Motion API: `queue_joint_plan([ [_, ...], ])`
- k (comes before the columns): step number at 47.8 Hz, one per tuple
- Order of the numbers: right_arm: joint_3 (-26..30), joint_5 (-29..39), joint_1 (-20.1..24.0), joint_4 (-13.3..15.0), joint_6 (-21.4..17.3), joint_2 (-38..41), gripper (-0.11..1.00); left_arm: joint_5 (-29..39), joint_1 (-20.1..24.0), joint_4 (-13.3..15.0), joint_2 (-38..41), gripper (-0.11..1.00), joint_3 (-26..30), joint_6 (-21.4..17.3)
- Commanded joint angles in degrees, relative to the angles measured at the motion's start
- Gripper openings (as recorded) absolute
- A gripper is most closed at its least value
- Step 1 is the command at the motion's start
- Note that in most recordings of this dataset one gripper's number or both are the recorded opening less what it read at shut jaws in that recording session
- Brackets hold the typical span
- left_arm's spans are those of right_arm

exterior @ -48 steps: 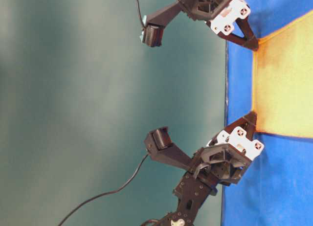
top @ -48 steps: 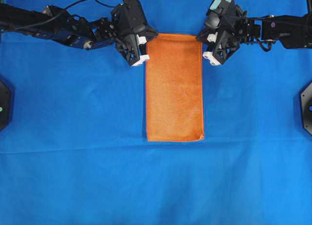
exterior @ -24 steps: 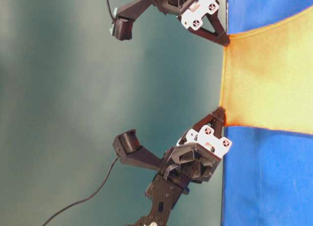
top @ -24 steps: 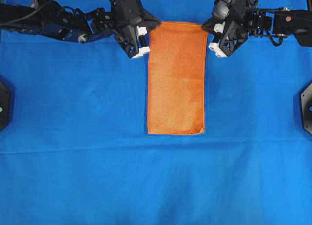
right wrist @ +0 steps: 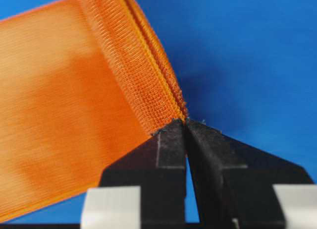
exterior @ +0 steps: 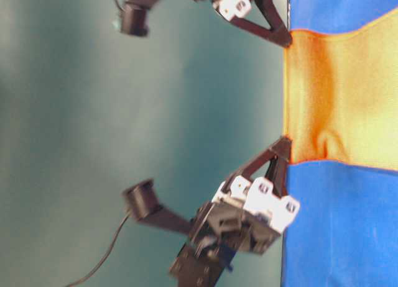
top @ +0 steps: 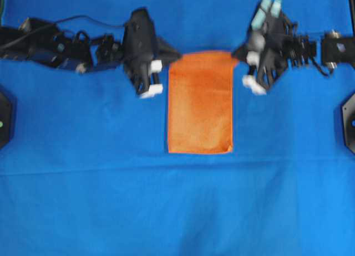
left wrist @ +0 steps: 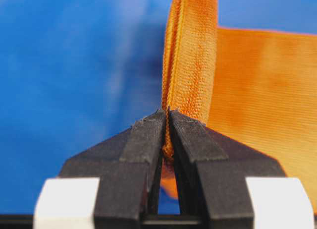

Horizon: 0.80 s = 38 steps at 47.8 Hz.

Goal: Fold the orange towel.
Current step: 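Lift the top end and fold it down onto the bottom end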

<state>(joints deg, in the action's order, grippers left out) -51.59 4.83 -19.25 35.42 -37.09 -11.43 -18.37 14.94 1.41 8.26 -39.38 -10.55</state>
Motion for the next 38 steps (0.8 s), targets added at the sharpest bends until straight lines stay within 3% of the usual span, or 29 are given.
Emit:
queue_joint_plan([
  [1, -0.44, 1.49, 3.52, -0.18, -1.14, -3.08, 0.04, -0.18, -2.29, 0.09, -3.78, 0.03, -1.58, 1.23],
  [19, -1.93, 5.8, 19.6, -0.79, -10.55, -2.81, 0.04, 0.88, -14.68, 0.18, -3.6, 0.03, -3.43, 3.87],
  [38, -0.53, 2.29, 25.14, -0.88, -15.29, 5.63, 0.04, 0.7, -19.51, 0.18, 2.11, 0.03, -2.37, 9.05],
])
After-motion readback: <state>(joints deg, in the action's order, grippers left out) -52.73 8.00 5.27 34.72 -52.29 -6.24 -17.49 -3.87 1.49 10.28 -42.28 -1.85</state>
